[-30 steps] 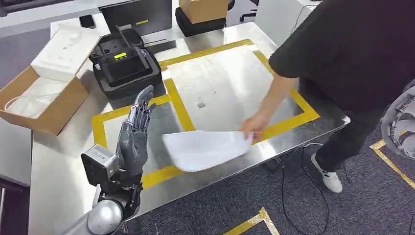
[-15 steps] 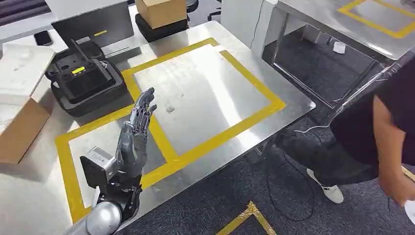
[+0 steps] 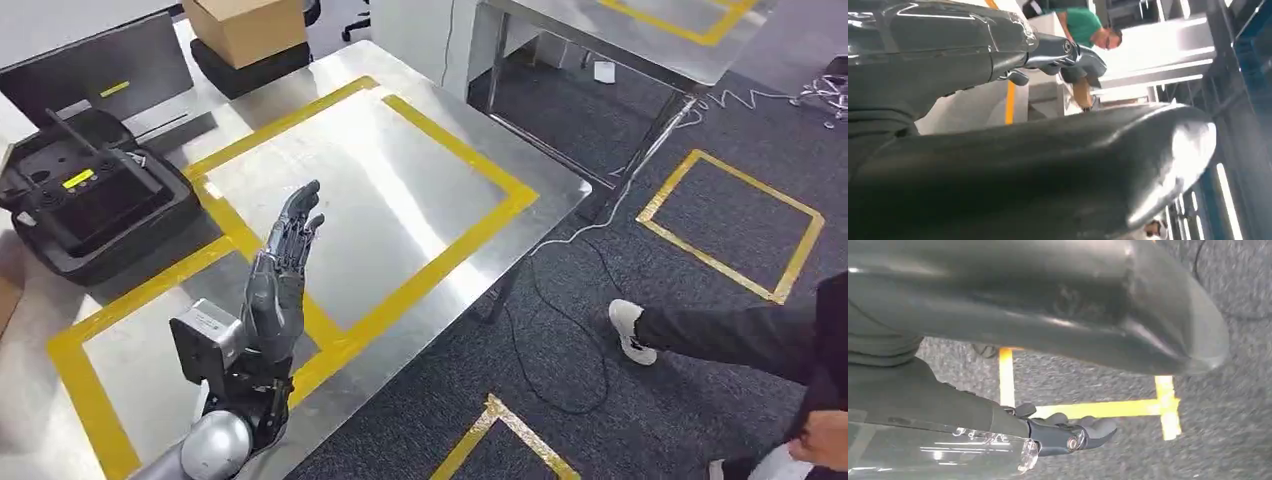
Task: Take the parts from the cabinet and place them on the table.
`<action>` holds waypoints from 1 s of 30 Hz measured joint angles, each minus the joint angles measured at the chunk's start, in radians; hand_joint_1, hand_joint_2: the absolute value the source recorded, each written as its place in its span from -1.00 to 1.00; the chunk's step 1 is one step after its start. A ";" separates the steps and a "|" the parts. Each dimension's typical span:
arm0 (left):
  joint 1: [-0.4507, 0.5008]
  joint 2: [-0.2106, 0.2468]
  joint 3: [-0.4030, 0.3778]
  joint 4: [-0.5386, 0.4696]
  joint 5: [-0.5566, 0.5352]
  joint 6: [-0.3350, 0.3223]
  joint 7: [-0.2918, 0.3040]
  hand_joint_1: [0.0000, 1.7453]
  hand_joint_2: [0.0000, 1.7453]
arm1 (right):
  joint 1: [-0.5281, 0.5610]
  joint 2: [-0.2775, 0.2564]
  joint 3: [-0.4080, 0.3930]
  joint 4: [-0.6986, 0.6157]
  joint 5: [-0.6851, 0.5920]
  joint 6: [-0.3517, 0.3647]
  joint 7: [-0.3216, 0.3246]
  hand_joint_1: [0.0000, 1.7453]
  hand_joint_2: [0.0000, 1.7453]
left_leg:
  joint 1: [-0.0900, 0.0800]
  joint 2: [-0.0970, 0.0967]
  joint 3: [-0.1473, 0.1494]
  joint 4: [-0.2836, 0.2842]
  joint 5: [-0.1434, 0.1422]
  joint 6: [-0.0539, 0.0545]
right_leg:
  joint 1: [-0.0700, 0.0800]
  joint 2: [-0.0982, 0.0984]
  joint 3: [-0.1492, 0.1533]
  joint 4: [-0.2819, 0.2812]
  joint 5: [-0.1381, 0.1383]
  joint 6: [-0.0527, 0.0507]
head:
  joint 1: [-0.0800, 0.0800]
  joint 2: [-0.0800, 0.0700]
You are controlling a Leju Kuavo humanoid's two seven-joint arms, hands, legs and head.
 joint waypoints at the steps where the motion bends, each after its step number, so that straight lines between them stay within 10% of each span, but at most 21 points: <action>1: 0.000 0.000 0.000 0.000 0.000 0.000 0.000 -1.00 -1.00 | -0.001 -0.003 0.000 0.000 0.000 0.000 0.000 -1.00 -1.00 | 0.000 0.010 0.001 -0.001 -0.002 -0.001 | 0.019 -0.045 0.032 -0.064 -0.002 -0.019 | 0.001 0.000; 5: -0.001 0.000 0.000 0.000 0.000 0.000 0.000 -1.00 -1.00 | 0.000 -0.013 0.000 0.000 0.001 0.000 0.000 -1.00 -1.00 | 0.000 0.041 0.008 -0.006 -0.006 -0.014 | 0.024 -0.022 0.035 -0.081 0.002 -0.029 | 0.001 0.000; 6: -0.001 0.000 0.000 0.000 0.000 0.000 0.000 -1.00 -1.00 | 0.002 -0.012 0.000 0.000 0.001 0.000 0.000 -1.00 -1.00 | -0.001 0.022 0.009 -0.003 -0.015 -0.020 | 0.011 -0.015 0.052 -0.105 0.014 -0.029 | 0.000 0.000; 7: -0.001 0.000 0.001 0.000 0.000 0.000 0.000 -1.00 -1.00 | 0.002 -0.010 0.000 0.000 0.001 0.000 0.000 -1.00 -1.00 | 0.005 -0.062 0.004 0.019 -0.029 -0.026 | 0.009 -0.008 0.056 -0.114 0.019 -0.029 | -0.003 0.000; 8: 0.000 0.000 0.000 0.000 -0.001 0.000 -0.002 -1.00 -1.00 | -0.002 -0.010 0.000 0.000 0.000 0.000 0.000 -1.00 -1.00 | 0.006 -0.093 -0.027 0.081 -0.065 -0.031 | 0.005 -0.001 0.056 -0.115 0.022 -0.033 | -0.005 0.000; 11: 0.003 0.000 0.000 0.003 -0.001 0.000 0.000 -1.00 -1.00 | -0.004 -0.007 0.000 0.000 0.001 0.000 0.000 -1.00 -1.00 | 0.017 -0.089 -0.134 0.283 -0.142 -0.047 | 0.001 0.033 0.056 -0.114 0.021 -0.032 | -0.006 0.000; 14: 0.004 0.000 0.000 0.003 -0.001 0.000 0.000 -1.00 -1.00 | -0.002 -0.005 -0.001 0.000 0.000 0.000 0.000 -1.00 -1.00 | 0.036 -0.083 -0.094 0.171 -0.033 -0.068 | -0.013 0.072 0.056 -0.100 0.013 -0.016 | -0.006 0.000; 15: 0.003 0.000 0.000 0.003 -0.001 0.000 0.000 -1.00 -1.00 | -0.001 -0.005 -0.001 0.000 0.001 0.000 0.000 -1.00 -1.00 | 0.047 -0.103 -0.051 0.081 0.018 -0.078 | -0.019 0.084 0.055 -0.088 0.006 -0.006 | -0.007 0.000; 16: 0.003 0.000 0.000 0.005 -0.001 0.000 0.000 -1.00 -1.00 | -0.002 -0.007 -0.002 0.000 0.001 0.000 0.000 -1.00 -1.00 | 0.059 -0.166 -0.028 0.040 0.012 -0.092 | -0.021 0.094 0.048 -0.075 -0.002 0.004 | -0.008 0.000; 17: 0.005 -0.001 0.000 0.005 -0.001 0.000 0.000 -1.00 -1.00 | -0.006 -0.008 -0.005 0.000 0.001 0.000 0.000 -1.00 -1.00 | 0.057 -0.179 -0.028 0.026 0.001 -0.083 | -0.018 0.105 0.035 -0.056 -0.007 0.015 | -0.010 0.000; 21: 0.003 -0.001 0.001 0.006 -0.001 0.000 0.000 -1.00 -1.00 | -0.001 -0.005 -0.007 0.000 0.002 0.002 0.000 -1.00 -1.00 | 0.050 -0.132 -0.032 0.033 0.005 -0.039 | -0.033 0.151 0.018 -0.064 0.004 0.034 | -0.008 0.000; 23: 0.003 -0.001 0.000 0.006 -0.001 0.000 0.000 -1.00 -1.00 | -0.004 -0.003 -0.007 0.000 0.002 0.003 0.000 -1.00 -1.00 | 0.045 -0.104 -0.030 0.032 0.005 -0.026 | -0.025 0.061 -0.014 0.006 -0.040 0.037 | 0.003 0.000; 26: 0.004 0.000 0.000 0.006 -0.001 0.000 -0.001 -1.00 -1.00 | -0.007 0.000 -0.007 0.000 0.002 0.004 0.000 -1.00 -1.00 | 0.030 -0.059 -0.032 0.032 0.001 -0.019 | -0.026 0.028 -0.128 0.229 -0.134 0.035 | 0.005 0.000; 28: 0.004 0.000 0.001 0.006 -0.001 0.000 -0.001 -1.00 -1.00 | -0.002 0.003 -0.007 0.000 0.002 0.005 0.000 -1.00 -1.00 | 0.021 -0.034 -0.030 0.032 -0.003 -0.015 | -0.021 0.027 -0.127 0.227 -0.106 0.025 | 0.005 0.000; 30: 0.003 0.000 0.000 0.006 -0.001 0.000 0.000 -1.00 -1.00 | 0.002 0.002 -0.007 0.000 0.002 0.006 0.000 -1.00 -1.00 | 0.017 -0.013 -0.024 0.032 -0.007 -0.013 | -0.005 0.014 -0.043 0.066 -0.018 0.004 | 0.005 0.000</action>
